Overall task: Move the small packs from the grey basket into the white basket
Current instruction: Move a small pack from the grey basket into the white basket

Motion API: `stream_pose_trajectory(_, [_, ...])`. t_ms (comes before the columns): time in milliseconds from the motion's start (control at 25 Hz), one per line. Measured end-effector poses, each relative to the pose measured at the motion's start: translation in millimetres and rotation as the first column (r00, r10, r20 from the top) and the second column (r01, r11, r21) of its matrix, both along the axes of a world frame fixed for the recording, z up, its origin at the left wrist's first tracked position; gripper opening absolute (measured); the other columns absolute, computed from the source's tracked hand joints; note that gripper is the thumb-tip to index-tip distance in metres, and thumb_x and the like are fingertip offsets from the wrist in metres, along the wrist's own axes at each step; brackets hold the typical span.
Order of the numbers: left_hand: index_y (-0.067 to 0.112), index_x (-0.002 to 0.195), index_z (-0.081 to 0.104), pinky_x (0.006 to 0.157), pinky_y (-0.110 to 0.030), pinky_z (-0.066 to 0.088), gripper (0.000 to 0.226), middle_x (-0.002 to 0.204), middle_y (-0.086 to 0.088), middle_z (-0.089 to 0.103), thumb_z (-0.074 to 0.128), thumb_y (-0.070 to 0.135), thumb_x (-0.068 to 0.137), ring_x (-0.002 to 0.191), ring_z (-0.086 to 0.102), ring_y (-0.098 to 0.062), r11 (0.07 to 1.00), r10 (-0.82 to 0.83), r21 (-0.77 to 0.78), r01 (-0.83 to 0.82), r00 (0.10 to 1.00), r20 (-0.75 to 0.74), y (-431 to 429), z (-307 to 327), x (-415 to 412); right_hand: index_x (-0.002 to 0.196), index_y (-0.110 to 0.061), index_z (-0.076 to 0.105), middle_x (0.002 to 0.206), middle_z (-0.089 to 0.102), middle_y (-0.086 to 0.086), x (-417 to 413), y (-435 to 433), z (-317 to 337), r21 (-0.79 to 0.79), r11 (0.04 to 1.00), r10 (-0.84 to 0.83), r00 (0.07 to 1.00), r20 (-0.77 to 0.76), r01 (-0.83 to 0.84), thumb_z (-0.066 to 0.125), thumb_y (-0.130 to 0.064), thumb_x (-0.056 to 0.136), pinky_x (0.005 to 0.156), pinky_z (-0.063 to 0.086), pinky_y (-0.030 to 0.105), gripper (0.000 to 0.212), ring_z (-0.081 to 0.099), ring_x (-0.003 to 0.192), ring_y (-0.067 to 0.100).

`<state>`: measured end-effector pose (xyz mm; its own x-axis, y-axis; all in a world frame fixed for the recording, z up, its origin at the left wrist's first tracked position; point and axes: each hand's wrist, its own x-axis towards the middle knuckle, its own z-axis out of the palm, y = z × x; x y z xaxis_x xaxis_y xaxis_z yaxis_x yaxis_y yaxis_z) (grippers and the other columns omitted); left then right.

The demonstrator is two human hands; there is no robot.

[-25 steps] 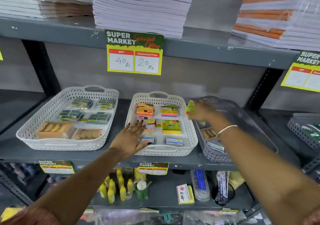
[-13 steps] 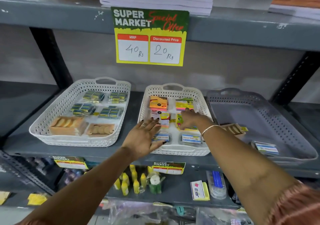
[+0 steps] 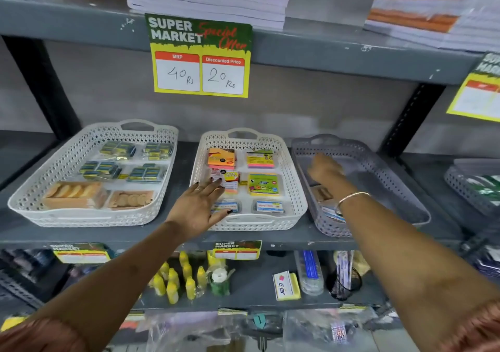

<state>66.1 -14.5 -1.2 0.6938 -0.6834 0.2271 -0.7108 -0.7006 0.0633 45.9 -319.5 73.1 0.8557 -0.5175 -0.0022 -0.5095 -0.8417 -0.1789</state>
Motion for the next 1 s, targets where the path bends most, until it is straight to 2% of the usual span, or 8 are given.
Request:
stream_pose_trajectory(120, [0.013,0.140,0.031,0.111,-0.039,0.016,0.108,0.151,-0.008,0.024,-0.018,0.077,0.068,0.138,0.018,-0.023,1.000,0.006,0.003,-0.006,1.000,-0.003,0,-1,1,0.116,-0.002,0.061,0.128,0.061,0.019,-30,-25,-2,0.006,1.000,0.029,0.909,-0.416,-0.029,0.053,-0.010,0.089,0.079,0.046,0.032,0.029,0.061,0.101,0.029])
stream_pose_trajectory(240, [0.014,0.142,0.024,0.113,-0.038,0.012,0.109,0.153,-0.007,0.017,-0.020,0.078,0.067,0.139,0.011,-0.021,1.000,0.015,0.019,-0.015,1.000,-0.004,1,-2,1,0.134,-0.006,0.049,0.142,0.050,0.012,-49,-27,-12,-0.046,0.997,0.014,0.742,-0.670,-0.061,0.062,-0.028,0.087,0.098,0.046,0.037,0.053,0.056,0.117,0.028])
stream_pose_trajectory(360, [0.013,0.144,0.016,0.113,-0.037,0.007,0.111,0.154,-0.007,0.009,-0.024,0.077,0.063,0.140,0.005,-0.019,0.999,0.044,0.031,-0.044,0.999,-0.013,3,0,-1,0.142,-0.005,0.037,0.141,0.051,0.014,-64,-19,-22,-0.096,0.989,0.036,0.827,-0.561,-0.109,0.055,-0.013,0.090,0.101,0.045,0.036,0.056,0.054,0.124,0.030])
stream_pose_trajectory(480, [0.011,0.144,0.014,0.112,-0.038,0.006,0.111,0.154,-0.007,0.006,-0.022,0.079,0.063,0.140,0.003,-0.019,0.995,0.102,-0.018,-0.102,0.994,-0.026,9,1,-7,0.141,-0.007,0.041,0.136,0.055,0.014,-68,-16,-21,-0.104,0.989,0.036,0.858,-0.512,-0.104,0.059,-0.014,0.086,0.098,0.049,0.038,0.058,0.058,0.119,0.031])
stream_pose_trajectory(680, [0.005,0.143,0.017,0.113,-0.039,0.012,0.105,0.152,-0.012,0.016,-0.009,0.078,0.072,0.139,0.009,-0.021,0.980,0.190,-0.060,-0.192,0.981,-0.037,46,-4,-8,0.114,-0.004,0.067,0.100,0.066,0.007,-50,2,32,-0.146,0.981,0.039,0.866,-0.498,-0.128,0.070,-0.017,0.077,0.066,0.050,0.026,0.039,0.060,0.079,0.024])
stream_pose_trajectory(760, [0.005,0.143,0.010,0.112,-0.037,0.015,0.103,0.153,-0.012,0.010,-0.007,0.078,0.073,0.139,0.007,-0.020,0.989,0.142,-0.027,-0.143,0.989,-0.035,54,-7,-13,0.113,-0.004,0.066,0.095,0.063,0.008,-36,25,48,-0.170,0.974,0.077,0.923,-0.376,-0.150,0.068,-0.019,0.078,0.073,0.051,0.029,0.038,0.061,0.083,0.025])
stream_pose_trajectory(840, [0.006,0.143,-0.001,0.110,-0.035,0.018,0.103,0.153,-0.009,0.000,-0.001,0.080,0.071,0.137,0.002,-0.015,0.989,0.124,-0.063,-0.130,0.988,-0.093,52,-15,-23,0.120,-0.007,0.058,0.111,0.064,0.010,-22,56,55,-0.180,0.961,0.163,0.956,-0.245,-0.210,0.063,-0.026,0.082,0.081,0.048,0.031,0.043,0.062,0.102,0.027])
stream_pose_trajectory(1000, [0.005,0.143,-0.006,0.110,-0.033,0.015,0.116,0.154,-0.012,-0.001,-0.004,0.087,0.061,0.139,0.001,-0.019,0.976,0.178,-0.085,-0.200,0.960,-0.215,58,-40,-31,0.121,-0.010,0.053,0.125,0.060,0.010,-3,123,40,-0.060,0.918,0.382,0.915,-0.131,-0.392,0.063,-0.034,0.083,0.082,0.044,0.031,0.046,0.058,0.116,0.028])
